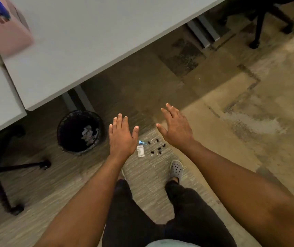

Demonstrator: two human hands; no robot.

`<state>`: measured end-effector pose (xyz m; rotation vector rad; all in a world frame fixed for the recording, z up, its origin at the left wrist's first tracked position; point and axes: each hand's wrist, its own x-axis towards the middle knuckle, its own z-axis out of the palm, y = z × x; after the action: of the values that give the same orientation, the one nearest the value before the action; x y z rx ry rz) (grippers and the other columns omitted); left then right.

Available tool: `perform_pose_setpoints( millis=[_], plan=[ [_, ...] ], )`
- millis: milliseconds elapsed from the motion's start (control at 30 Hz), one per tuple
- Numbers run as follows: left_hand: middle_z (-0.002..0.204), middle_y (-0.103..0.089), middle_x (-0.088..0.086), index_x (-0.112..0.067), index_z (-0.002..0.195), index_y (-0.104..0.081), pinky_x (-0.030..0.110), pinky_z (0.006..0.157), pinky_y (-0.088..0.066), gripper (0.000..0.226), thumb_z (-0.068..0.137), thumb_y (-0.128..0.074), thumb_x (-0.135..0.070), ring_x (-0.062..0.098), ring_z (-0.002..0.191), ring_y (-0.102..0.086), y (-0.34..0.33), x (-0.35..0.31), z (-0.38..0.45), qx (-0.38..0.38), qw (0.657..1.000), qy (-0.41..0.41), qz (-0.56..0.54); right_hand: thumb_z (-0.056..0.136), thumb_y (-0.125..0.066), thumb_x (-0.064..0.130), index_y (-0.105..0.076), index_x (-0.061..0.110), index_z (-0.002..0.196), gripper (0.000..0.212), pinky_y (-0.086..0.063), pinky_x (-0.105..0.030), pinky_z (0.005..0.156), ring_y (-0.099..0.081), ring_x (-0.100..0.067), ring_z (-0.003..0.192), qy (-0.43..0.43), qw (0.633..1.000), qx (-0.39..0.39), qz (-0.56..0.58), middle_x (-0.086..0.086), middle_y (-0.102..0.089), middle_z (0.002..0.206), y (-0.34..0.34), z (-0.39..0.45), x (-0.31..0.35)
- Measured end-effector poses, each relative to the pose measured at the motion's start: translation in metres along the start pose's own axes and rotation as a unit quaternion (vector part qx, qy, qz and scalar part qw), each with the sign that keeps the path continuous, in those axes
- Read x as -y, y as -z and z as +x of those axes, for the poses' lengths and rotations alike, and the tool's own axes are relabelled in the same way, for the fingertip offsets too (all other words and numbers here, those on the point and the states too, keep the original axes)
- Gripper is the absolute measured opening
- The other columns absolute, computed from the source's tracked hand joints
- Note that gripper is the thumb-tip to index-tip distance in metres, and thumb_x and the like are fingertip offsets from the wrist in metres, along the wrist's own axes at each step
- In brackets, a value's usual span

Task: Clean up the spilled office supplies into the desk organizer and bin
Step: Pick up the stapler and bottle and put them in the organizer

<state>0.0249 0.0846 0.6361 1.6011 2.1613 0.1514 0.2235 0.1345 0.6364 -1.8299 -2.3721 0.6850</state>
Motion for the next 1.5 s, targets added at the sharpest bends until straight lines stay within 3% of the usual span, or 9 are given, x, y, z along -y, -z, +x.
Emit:
perform_pose_setpoints(
  millis=[233,500,800,967,1067,1167,1333,1433,1500],
  plan=[
    [0.160,-0.023,0.014,-0.006,0.145,-0.038,0.044,0.122,-0.014,0.055,0.095,-0.050,-0.026,0.029,0.148,-0.018,-0.099,0.033,-0.010,0.073,0.996,0.050,-0.014,0.093,-0.047,0.048,-0.037,0.018,0.143,0.059,-0.024,-0.040,0.116,-0.028,-0.025,0.140,-0.066,0.995,0.053,0.047,-0.007,-0.032,0.153,-0.094,-0.003,-0.068],
    [0.151,-0.039,0.016,-0.005,0.140,-0.046,0.042,0.118,-0.026,0.053,0.090,-0.057,-0.019,0.030,0.141,-0.033,-0.257,0.110,0.021,0.123,0.986,0.104,-0.051,0.093,-0.052,0.035,-0.048,0.013,0.133,0.046,-0.036,-0.040,0.108,-0.042,-0.027,0.129,-0.113,0.986,0.096,0.079,-0.009,-0.049,0.138,-0.268,0.001,-0.126],
    [0.131,-0.055,0.019,-0.007,0.135,-0.046,0.042,0.099,-0.047,0.056,0.087,-0.062,-0.031,0.036,0.119,-0.054,-0.465,0.202,0.097,0.191,0.965,0.169,-0.066,0.093,-0.054,0.023,-0.056,0.010,0.124,0.033,-0.046,-0.035,0.092,-0.054,-0.028,0.111,-0.055,0.980,0.185,0.055,-0.013,-0.062,0.118,-0.493,0.044,-0.171],
    [0.127,-0.060,0.015,-0.008,0.126,-0.051,0.034,0.079,-0.045,0.059,0.084,-0.066,-0.048,0.034,0.112,-0.059,-0.553,0.245,0.134,0.223,0.949,0.220,-0.041,0.091,-0.057,0.011,-0.052,0.013,0.127,0.037,-0.054,-0.035,0.084,-0.057,-0.023,0.102,0.004,0.986,0.166,0.031,-0.011,-0.061,0.116,-0.582,0.103,-0.169],
    [0.120,-0.060,0.012,-0.009,0.118,-0.058,0.031,0.071,-0.042,0.064,0.080,-0.064,-0.060,0.029,0.100,-0.062,-0.583,0.260,0.145,0.233,0.946,0.222,-0.026,0.084,-0.058,-0.003,-0.044,0.014,0.134,0.054,-0.053,-0.038,0.083,-0.054,-0.027,0.107,0.049,0.984,0.168,0.009,-0.013,-0.056,0.122,-0.616,0.134,-0.159],
    [0.115,-0.052,0.009,-0.013,0.108,-0.063,0.029,0.066,-0.038,0.060,0.075,-0.070,-0.061,0.021,0.083,-0.053,-0.600,0.262,0.149,0.217,0.950,0.216,-0.064,0.079,-0.065,-0.001,-0.037,0.020,0.139,0.070,-0.048,-0.040,0.090,-0.047,-0.031,0.113,0.093,0.975,0.186,-0.075,-0.017,-0.048,0.128,-0.641,0.156,-0.153],
    [0.103,-0.057,0.007,-0.010,0.095,-0.064,0.023,0.061,-0.039,0.049,0.068,-0.077,-0.049,0.022,0.082,-0.059,-0.600,0.265,0.142,0.178,0.947,0.229,-0.134,0.083,-0.058,-0.005,-0.042,0.017,0.131,0.055,-0.047,-0.041,0.086,-0.048,-0.032,0.111,0.095,0.977,0.163,-0.096,-0.020,-0.049,0.124,-0.647,0.168,-0.143],
    [0.078,-0.060,-0.001,-0.018,0.076,-0.056,0.020,0.050,-0.034,0.032,0.070,-0.076,-0.043,0.017,0.067,-0.058,-0.578,0.264,0.129,0.154,0.922,0.295,-0.197,0.085,-0.056,-0.003,-0.039,0.018,0.134,0.056,-0.048,-0.037,0.085,-0.048,-0.030,0.112,0.057,0.984,0.164,-0.040,-0.019,-0.048,0.126,-0.626,0.159,-0.143],
    [0.076,-0.063,-0.004,-0.018,0.080,-0.060,0.020,0.051,-0.040,0.032,0.072,-0.076,-0.043,0.012,0.064,-0.060,-0.552,0.262,0.116,0.141,0.906,0.326,-0.229,0.086,-0.057,0.003,-0.038,0.019,0.136,0.056,-0.049,-0.033,0.086,-0.048,-0.027,0.111,0.043,0.985,0.169,-0.002,-0.017,-0.049,0.124,-0.598,0.149,-0.139]
  ],
)
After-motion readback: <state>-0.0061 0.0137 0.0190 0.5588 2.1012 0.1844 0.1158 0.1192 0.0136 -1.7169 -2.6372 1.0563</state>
